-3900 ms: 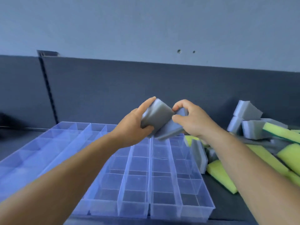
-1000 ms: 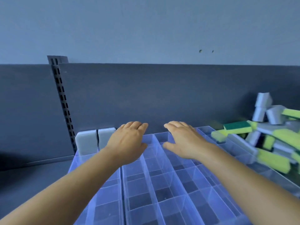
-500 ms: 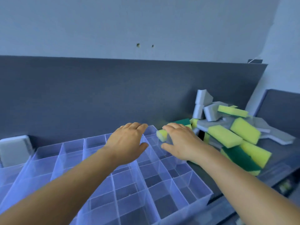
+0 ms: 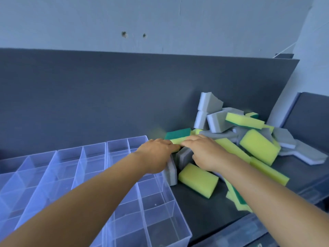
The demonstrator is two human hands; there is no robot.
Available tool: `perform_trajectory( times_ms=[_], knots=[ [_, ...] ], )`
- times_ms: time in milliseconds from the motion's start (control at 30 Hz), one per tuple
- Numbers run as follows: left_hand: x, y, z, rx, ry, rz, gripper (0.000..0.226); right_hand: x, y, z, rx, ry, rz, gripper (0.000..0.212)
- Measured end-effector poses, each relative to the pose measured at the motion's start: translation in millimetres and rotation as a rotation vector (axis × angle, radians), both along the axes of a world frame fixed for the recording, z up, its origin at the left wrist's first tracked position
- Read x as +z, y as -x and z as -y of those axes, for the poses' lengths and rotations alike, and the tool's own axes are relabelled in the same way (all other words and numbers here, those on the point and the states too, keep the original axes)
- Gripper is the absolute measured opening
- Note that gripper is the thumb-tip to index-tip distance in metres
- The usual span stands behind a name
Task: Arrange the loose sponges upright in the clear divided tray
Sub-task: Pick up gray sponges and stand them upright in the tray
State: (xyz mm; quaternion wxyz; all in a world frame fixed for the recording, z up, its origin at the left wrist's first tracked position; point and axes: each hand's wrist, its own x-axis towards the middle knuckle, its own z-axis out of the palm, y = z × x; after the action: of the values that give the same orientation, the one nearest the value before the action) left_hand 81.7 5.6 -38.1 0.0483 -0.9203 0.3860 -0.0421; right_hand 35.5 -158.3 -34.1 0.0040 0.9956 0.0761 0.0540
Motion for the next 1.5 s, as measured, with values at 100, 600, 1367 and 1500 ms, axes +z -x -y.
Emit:
perform_trajectory(
  times_ms=[100, 600, 1367, 1500],
  knots=[
    [0.6, -4.5, 2.4, -0.022, -0.050, -0.020, 0.066, -7.7, -12.6, 1.4, 0.060, 0.040, 0.013, 0.058],
    [0.0, -24.4, -0.3, -0.067, 0.001, 0.050, 0.028, -7.7, -19.5, 18.6, -0.003, -0.202, 0.147, 0.025],
    [57.3, 30.1, -173.3, 0.517, 0.702, 0.004, 0.006, 48.7, -7.0, -129.9, 0.107, -0.965, 0.224, 0.037],
    [48.0, 41.5, -211.0, 0.556, 0.801, -0.043, 0.009, 46.2, -9.5, -193.1, 0.213, -1.067, 0.136, 0.034]
  ],
)
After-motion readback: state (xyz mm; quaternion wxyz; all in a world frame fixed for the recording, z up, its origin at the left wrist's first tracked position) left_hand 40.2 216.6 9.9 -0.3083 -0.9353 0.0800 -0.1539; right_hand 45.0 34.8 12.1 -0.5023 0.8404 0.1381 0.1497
